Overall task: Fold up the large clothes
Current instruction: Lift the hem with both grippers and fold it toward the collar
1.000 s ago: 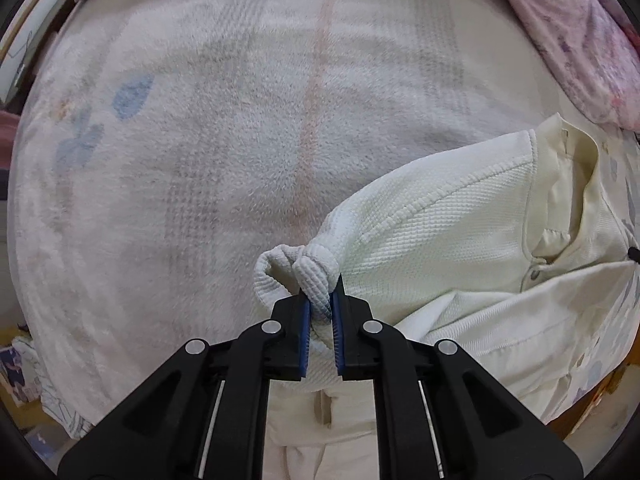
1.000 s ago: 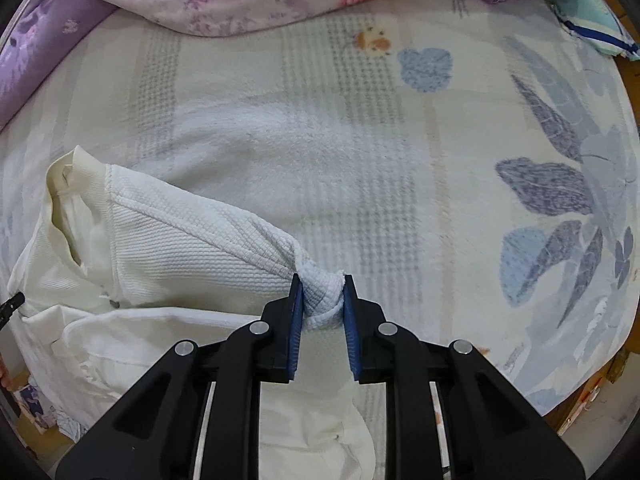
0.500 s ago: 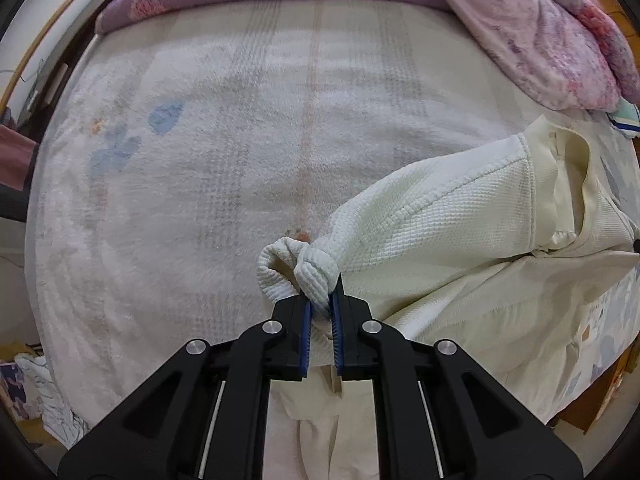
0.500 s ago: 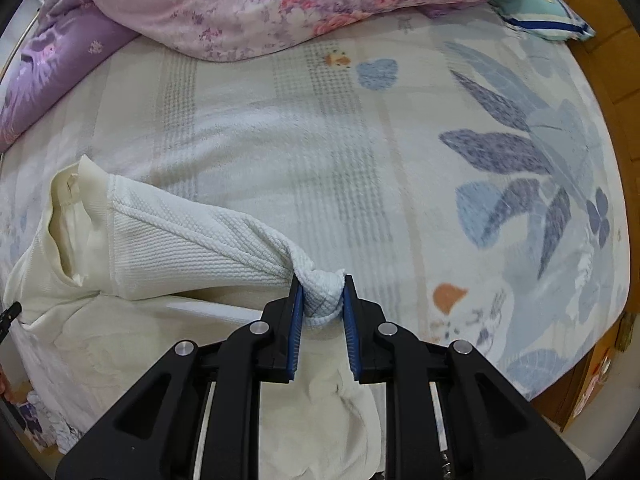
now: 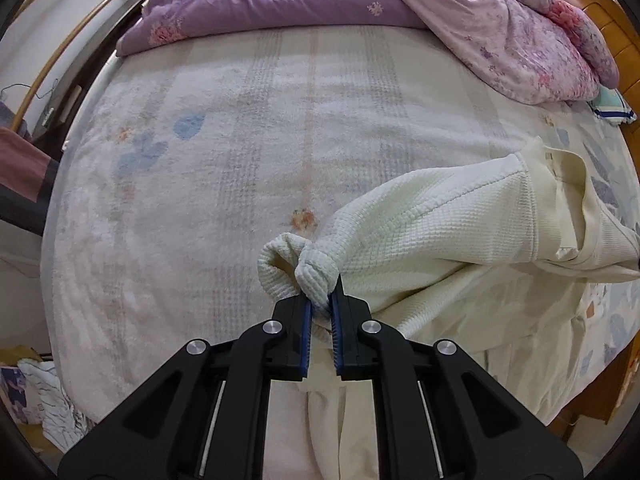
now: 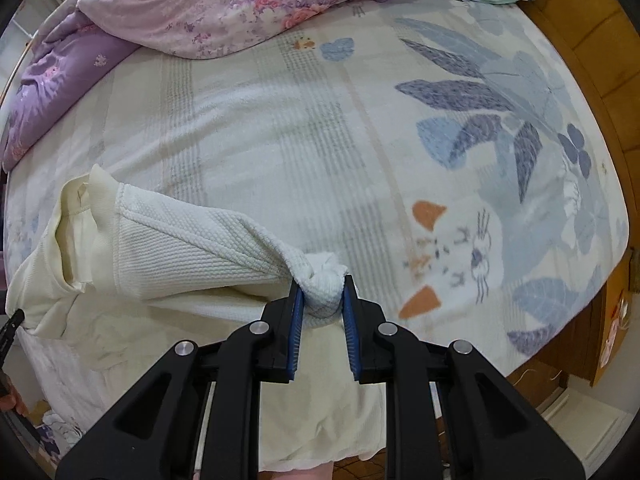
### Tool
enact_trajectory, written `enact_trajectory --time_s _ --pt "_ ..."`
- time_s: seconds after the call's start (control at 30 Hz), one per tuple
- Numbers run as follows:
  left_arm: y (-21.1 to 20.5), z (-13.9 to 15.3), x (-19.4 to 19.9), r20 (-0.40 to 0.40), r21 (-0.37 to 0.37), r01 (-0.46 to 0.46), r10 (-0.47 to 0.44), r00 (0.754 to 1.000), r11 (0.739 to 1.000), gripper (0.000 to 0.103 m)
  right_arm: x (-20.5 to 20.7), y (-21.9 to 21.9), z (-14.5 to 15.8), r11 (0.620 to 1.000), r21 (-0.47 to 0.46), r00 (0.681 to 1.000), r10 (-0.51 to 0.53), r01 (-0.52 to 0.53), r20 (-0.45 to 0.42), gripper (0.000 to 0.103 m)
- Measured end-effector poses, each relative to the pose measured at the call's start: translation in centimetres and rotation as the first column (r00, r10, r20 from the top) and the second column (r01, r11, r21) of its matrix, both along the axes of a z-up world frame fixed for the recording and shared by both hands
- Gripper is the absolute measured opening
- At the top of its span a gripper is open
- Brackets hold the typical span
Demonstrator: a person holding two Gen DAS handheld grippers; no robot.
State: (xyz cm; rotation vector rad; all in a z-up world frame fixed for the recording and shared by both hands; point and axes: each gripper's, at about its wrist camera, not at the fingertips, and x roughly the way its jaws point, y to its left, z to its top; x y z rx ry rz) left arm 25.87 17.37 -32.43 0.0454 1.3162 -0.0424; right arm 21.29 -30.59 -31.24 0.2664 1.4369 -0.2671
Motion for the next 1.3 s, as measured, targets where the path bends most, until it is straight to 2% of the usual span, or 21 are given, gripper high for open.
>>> enact_trajectory --time_s 0.17,0.4,0.57,0.73,0.83,0.93,1.03,1.13,1.27,1.3 --pt "-0.1 1.0 -2.8 0.026 0.014 -0.006 0.005 1.0 1.0 0.008 -2.8 0.5 0.6 1.0 0.002 1.0 0.022 -0.022 0.02 0.017" --pt "-0.3 2.4 -8.0 0.071 0.028 -0.075 0.073 0.995 0.997 0.008 -6.8 0.2 1.7 0.999 0.023 0.998 0.028 -0.03 0.059 0.017" --pt "-0.4 2.5 -12.7 0.047 0.043 -0.129 0.127 0.991 0.991 0.008 -10.5 0.0 1.8 0.997 0.038 0.996 0.064 -0.066 0.059 0.018" --pt "-0.2 1.5 -17.1 0.023 0.069 -0.191 0.19 0.981 0.979 0.008 -14.8 -0.4 0.6 0.993 0.051 0.994 0.107 -0.108 0.02 0.018" --pt "0.3 0.5 -19.5 0.001 0.056 -0.241 0.242 0.97 0.969 0.008 -17.7 -0.8 -0.4 0.991 0.061 0.993 0.117 -0.116 -0.021 0.018" --pt "0.5 -0.7 -21.8 -0.022 0.06 -0.251 0.253 0.967 0.966 0.008 -20.3 -0.9 -1.9 0.991 0.073 0.991 0.12 -0.116 -0.066 0.017" --pt "0.5 -2.7 -24.0 -0.07 0.059 -0.262 0.265 0.962 0.963 0.008 -22.6 -0.7 -4.6 0.989 0.121 0.986 0.103 -0.088 -0.132 0.017" --pt "0.5 -5.2 -26.0 -0.098 0.097 -0.258 0.267 0.959 0.961 0.007 -24.5 -0.1 -8.1 0.992 0.067 0.97 0.122 -0.11 -0.211 0.017" --pt "1.0 -8.2 -27.6 -0.159 0.106 -0.266 0.28 0.947 0.958 0.008 -25.7 -0.7 -12.0 0.996 0.054 0.95 0.079 -0.066 -0.301 0.02" --pt "1.1 -8.6 -27.9 -0.17 0.104 -0.264 0.279 0.945 0.959 0.012 -25.8 -0.7 -12.6 0.996 0.057 0.943 0.083 -0.069 -0.322 0.021"
